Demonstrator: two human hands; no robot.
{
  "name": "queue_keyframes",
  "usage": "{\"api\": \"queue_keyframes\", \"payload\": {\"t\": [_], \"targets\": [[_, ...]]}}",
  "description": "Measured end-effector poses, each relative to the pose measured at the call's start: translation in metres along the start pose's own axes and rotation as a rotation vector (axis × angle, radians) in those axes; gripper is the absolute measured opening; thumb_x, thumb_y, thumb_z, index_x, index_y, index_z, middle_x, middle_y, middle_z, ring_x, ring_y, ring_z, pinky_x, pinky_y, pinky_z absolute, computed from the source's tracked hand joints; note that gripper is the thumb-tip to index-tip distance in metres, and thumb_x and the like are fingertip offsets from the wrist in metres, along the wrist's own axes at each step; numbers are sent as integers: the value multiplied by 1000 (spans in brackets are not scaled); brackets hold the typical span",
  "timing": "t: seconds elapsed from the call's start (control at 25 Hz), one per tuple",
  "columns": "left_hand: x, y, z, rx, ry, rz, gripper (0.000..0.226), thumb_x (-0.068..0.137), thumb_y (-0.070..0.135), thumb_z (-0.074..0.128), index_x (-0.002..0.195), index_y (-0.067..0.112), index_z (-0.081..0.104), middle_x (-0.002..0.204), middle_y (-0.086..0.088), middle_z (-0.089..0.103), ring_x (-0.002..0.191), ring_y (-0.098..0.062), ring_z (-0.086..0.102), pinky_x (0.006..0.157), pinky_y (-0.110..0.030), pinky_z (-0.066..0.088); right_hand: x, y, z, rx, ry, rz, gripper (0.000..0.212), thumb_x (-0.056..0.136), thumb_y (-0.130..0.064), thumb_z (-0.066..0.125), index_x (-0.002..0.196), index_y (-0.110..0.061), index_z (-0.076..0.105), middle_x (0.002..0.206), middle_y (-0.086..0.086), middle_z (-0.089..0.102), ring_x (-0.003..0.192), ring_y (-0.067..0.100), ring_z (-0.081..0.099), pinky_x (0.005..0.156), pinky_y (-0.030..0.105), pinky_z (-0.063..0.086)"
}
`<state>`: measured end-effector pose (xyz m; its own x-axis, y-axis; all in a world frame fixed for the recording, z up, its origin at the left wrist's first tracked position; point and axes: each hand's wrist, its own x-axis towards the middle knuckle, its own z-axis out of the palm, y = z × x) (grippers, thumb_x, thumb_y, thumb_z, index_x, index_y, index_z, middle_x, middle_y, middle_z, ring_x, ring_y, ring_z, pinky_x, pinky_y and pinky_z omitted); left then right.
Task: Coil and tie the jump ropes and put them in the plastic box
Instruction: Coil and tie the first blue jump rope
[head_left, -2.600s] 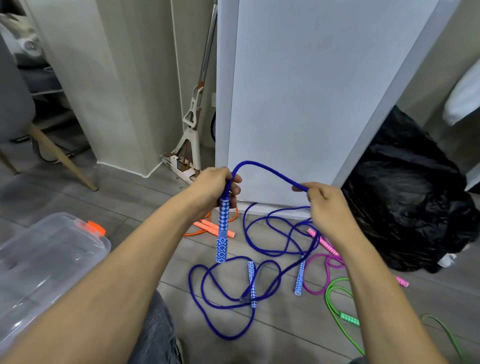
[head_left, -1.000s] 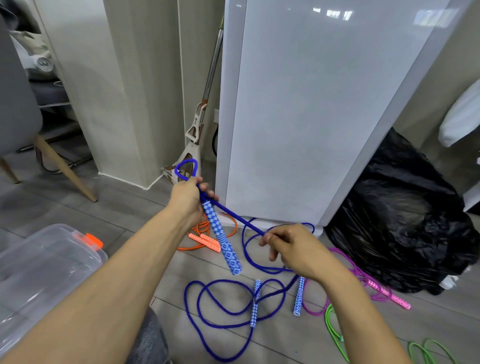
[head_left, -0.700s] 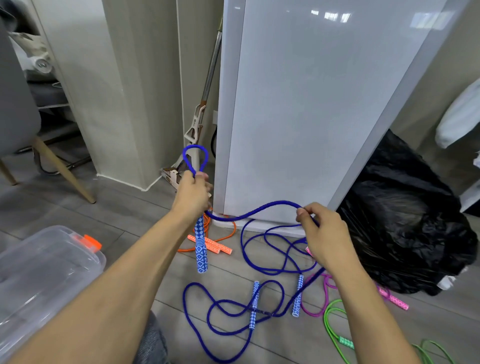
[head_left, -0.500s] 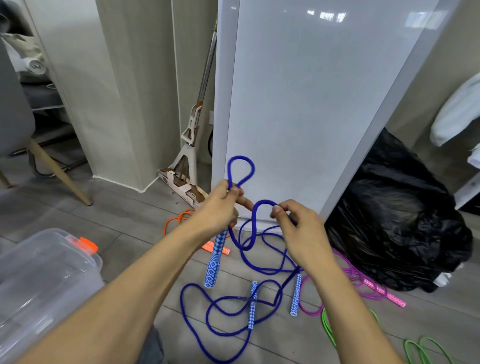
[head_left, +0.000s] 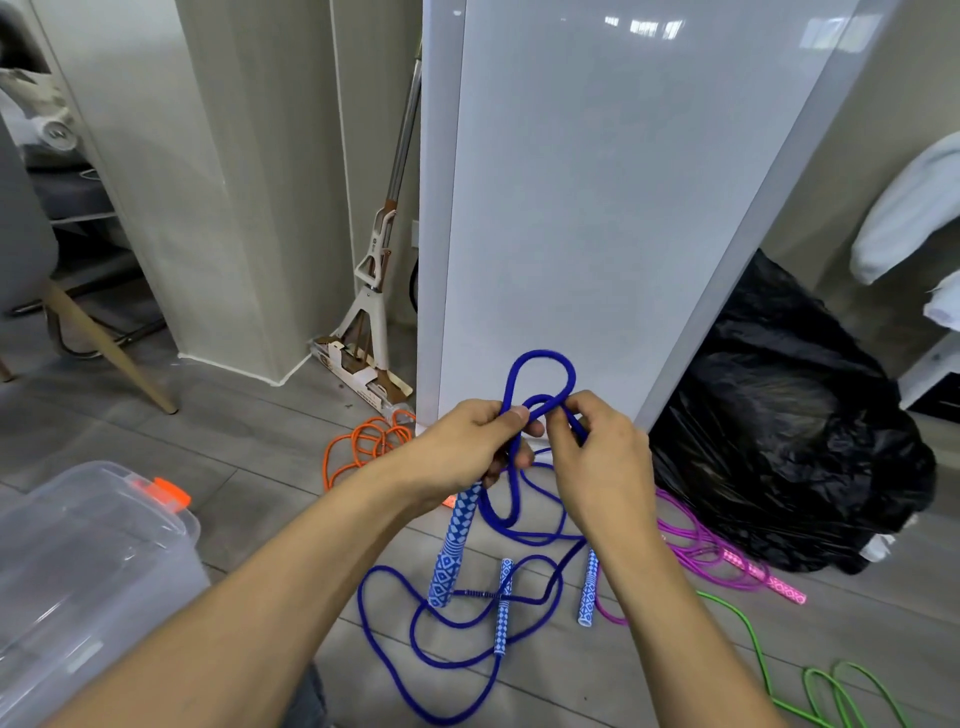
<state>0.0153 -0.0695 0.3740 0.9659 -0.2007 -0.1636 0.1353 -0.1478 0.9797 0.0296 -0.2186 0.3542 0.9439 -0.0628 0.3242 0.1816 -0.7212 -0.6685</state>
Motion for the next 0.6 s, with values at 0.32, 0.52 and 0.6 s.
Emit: {"api": "queue_keyframes", "payload": {"t": [0.32, 0.52, 0.6], "targets": [[3, -3, -2, -68, -34, -7, 35, 106, 39, 38, 91, 11, 52, 59, 4, 37, 52, -13, 40, 66, -35, 56, 1, -2, 3, 52, -31, 77, 18, 96, -36, 57, 87, -23, 66, 65, -3, 61, 61, 17, 56, 55, 33, 45], [13, -13, -19, 278, 55, 63, 40, 105, 41, 36, 85, 12, 56, 58, 6, 42, 45, -9, 47, 65, -42, 57, 2, 4, 2, 72, -75, 83, 21, 97, -39, 57, 89, -24, 68, 69, -5, 64, 67, 18, 60, 61, 33, 49], [18, -19, -24, 275, 207, 58, 41, 105, 41, 34, 85, 11, 55, 64, 2, 46, 51, -11, 50, 65, -37, 59, 2, 0, 4, 81, -131, 54, 20, 99, -38, 55, 93, -25, 68, 73, -7, 64, 69, 13, 60, 59, 29, 44]]}}
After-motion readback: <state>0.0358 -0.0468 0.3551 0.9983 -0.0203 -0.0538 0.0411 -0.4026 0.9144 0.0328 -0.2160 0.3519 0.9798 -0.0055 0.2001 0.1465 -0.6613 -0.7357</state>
